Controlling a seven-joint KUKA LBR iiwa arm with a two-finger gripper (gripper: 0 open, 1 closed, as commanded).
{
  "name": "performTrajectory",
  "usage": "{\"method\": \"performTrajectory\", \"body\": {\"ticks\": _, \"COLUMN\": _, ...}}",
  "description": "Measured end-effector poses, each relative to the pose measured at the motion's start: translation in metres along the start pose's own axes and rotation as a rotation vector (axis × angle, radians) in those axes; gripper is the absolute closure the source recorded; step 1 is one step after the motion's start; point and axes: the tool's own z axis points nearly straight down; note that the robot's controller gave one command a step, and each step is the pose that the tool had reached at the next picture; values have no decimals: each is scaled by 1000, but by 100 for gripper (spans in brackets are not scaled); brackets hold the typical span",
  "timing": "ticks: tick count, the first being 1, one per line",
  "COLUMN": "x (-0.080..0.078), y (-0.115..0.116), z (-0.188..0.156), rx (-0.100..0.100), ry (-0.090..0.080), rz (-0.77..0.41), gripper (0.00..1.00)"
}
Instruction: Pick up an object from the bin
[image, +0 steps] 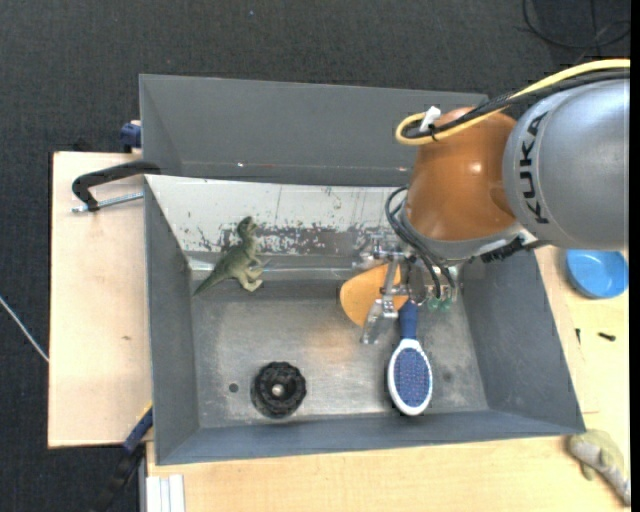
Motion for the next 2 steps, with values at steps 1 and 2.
{"method": "performTrajectory", "body": {"ticks": 1, "x": -17, "y": 17, "z": -74, "rx": -1, "ry": -1, "rz": -196, "gripper": 100}}
{"method": "performTrajectory", "body": {"ticks": 2, "x": -7, "y": 27, "z": -114, "rx": -2, "ry": 1, "rz": -420, "gripper": 100}}
